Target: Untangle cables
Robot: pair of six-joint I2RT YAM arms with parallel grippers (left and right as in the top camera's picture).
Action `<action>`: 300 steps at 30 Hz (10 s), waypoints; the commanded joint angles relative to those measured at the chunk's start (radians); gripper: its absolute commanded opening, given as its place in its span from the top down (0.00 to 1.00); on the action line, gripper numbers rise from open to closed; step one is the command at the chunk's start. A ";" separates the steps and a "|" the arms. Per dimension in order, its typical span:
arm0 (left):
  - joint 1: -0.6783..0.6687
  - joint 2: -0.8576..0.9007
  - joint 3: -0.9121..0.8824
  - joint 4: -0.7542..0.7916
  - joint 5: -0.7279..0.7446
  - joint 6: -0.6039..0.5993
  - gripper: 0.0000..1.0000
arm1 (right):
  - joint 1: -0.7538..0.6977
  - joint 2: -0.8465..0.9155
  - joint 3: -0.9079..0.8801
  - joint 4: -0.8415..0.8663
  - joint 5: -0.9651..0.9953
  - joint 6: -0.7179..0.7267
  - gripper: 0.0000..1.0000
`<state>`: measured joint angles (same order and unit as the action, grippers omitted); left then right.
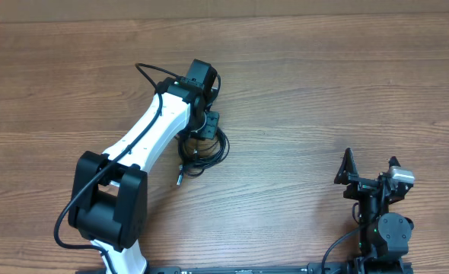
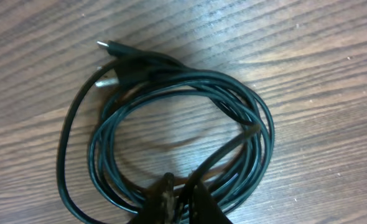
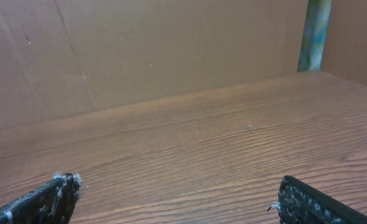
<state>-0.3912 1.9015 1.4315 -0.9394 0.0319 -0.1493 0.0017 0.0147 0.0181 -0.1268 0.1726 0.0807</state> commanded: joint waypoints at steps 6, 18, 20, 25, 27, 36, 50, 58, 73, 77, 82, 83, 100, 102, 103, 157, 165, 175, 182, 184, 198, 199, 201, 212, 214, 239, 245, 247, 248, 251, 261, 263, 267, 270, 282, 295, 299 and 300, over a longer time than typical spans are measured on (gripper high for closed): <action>0.000 0.000 0.019 0.009 0.187 0.061 0.96 | 0.005 -0.012 0.017 0.002 0.010 -0.003 0.00; 0.000 0.000 0.019 0.091 0.374 0.361 0.96 | 0.005 -0.012 0.017 0.002 0.010 -0.003 0.00; 0.000 0.000 0.019 0.086 0.452 0.441 0.96 | 0.005 -0.012 0.017 0.002 0.010 -0.003 0.00; 0.003 0.000 0.019 0.075 0.541 0.497 0.96 | 0.005 -0.012 0.017 0.003 -0.021 0.006 0.00; 0.025 0.000 0.019 0.077 0.663 0.497 0.96 | 0.005 -0.012 0.017 -0.008 -0.211 0.098 0.00; 0.209 0.001 0.014 0.080 1.008 0.468 0.96 | 0.005 0.120 0.082 -0.087 -0.573 0.291 0.00; 0.236 0.001 -0.003 0.092 0.848 0.512 0.96 | 0.005 1.057 0.688 -0.334 -1.108 0.430 0.00; 0.236 0.001 -0.003 0.091 0.848 0.523 0.96 | 0.116 1.427 0.688 -0.203 -1.170 0.649 0.67; 0.235 0.001 -0.003 0.091 0.848 0.524 0.96 | 0.529 1.548 0.688 0.213 -0.431 1.237 0.48; 0.235 0.001 -0.003 0.091 0.848 0.524 0.96 | 0.597 1.550 0.688 0.290 -0.284 1.237 0.52; 0.235 0.001 -0.003 0.092 0.848 0.524 0.96 | 0.634 1.554 0.688 0.333 -0.182 1.243 0.57; 0.235 0.001 -0.003 0.096 0.848 0.524 0.96 | 0.642 1.561 0.688 0.342 -0.181 1.257 0.57; 0.235 0.001 -0.003 0.106 0.848 0.523 0.96 | 0.671 1.732 0.688 0.576 -0.203 1.258 0.59; 0.235 0.001 -0.003 0.106 0.848 0.523 0.96 | 0.671 1.764 0.689 0.611 -0.199 1.258 0.59; 0.235 0.001 -0.003 0.106 0.848 0.523 0.96 | 0.671 1.778 0.689 0.641 -0.200 1.258 0.59; 0.227 0.153 -0.006 0.150 0.788 0.077 0.95 | 0.547 1.782 0.689 0.896 -0.503 1.254 0.96; 0.225 0.153 -0.006 0.101 0.824 0.048 0.90 | 0.547 1.782 0.688 0.869 -0.473 1.211 0.51; 0.225 0.153 -0.006 0.107 0.826 0.049 0.90 | 0.400 1.781 0.689 0.844 -0.893 0.985 0.16; 0.225 0.153 -0.006 0.111 0.826 0.049 0.90 | 0.354 1.765 0.691 0.715 -0.980 0.835 0.22; 0.225 0.153 -0.006 0.114 0.825 0.049 0.90 | 0.351 1.730 0.705 0.608 -0.939 0.780 0.23; 0.224 0.153 -0.006 0.126 0.826 0.048 0.90 | 0.370 1.631 0.879 -0.181 -0.786 0.362 0.30; 0.224 0.153 -0.006 0.126 0.826 0.048 0.90 | 0.388 1.631 0.879 -0.203 -0.757 0.351 0.31; 0.224 0.153 -0.006 0.126 0.826 0.048 0.90 | 0.443 1.631 0.879 -0.212 -0.650 0.336 0.34; 0.224 0.153 -0.006 0.124 0.830 0.041 0.90 | 0.685 1.632 0.879 -0.060 -0.215 0.310 0.50; 0.224 0.153 -0.006 0.121 0.856 0.037 0.90 | 0.697 1.635 0.879 -0.039 -0.214 0.310 0.50; 0.206 0.153 -0.006 0.103 0.938 0.037 0.90 | 0.712 1.692 0.878 0.015 -0.219 0.311 0.73; 0.206 0.153 -0.006 0.103 0.938 0.037 0.90 | 0.712 1.693 0.878 0.037 -0.218 0.311 0.74; 0.206 0.153 -0.006 0.103 0.938 0.036 0.91 | 0.712 1.696 0.878 0.045 -0.218 0.311 0.73; 0.206 0.153 -0.006 0.102 0.938 0.036 0.90 | 0.712 1.701 0.878 0.048 -0.218 0.311 0.73; 0.206 0.153 -0.006 0.102 0.965 0.037 0.90 | 0.711 1.704 0.878 0.049 -0.209 0.311 0.78; 0.206 0.153 -0.006 0.099 0.982 0.037 0.90 | 0.712 1.704 0.878 0.091 -0.196 0.311 0.75; 0.206 0.153 -0.006 0.099 0.983 0.037 0.90 | 0.712 1.704 0.878 0.103 -0.196 0.311 0.70; 0.206 0.153 -0.006 0.099 0.982 0.037 0.90 | 0.711 1.704 0.878 0.102 -0.196 0.311 0.73; 0.206 0.153 -0.006 0.100 0.982 0.037 0.90 | 0.711 1.704 0.878 0.097 -0.196 0.311 0.96; 0.238 0.153 -0.006 0.121 0.814 0.046 0.28 | 0.671 1.692 0.961 -0.169 -0.366 0.311 0.96; 0.262 0.153 -0.006 0.117 0.676 0.044 0.28 | 0.380 1.692 1.215 -0.801 -0.504 0.306 0.96; 0.262 0.153 -0.006 0.109 0.674 0.045 0.36 | 0.327 1.692 1.215 -0.853 -0.505 0.303 0.96; 0.262 0.153 -0.006 0.107 0.674 0.045 0.38 | 0.323 1.692 1.215 -0.858 -0.505 0.303 0.96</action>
<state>-0.1307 2.0483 1.4284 -0.8238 0.7219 -0.1066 0.3470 1.7103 1.2114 -0.9745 -0.3264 0.3885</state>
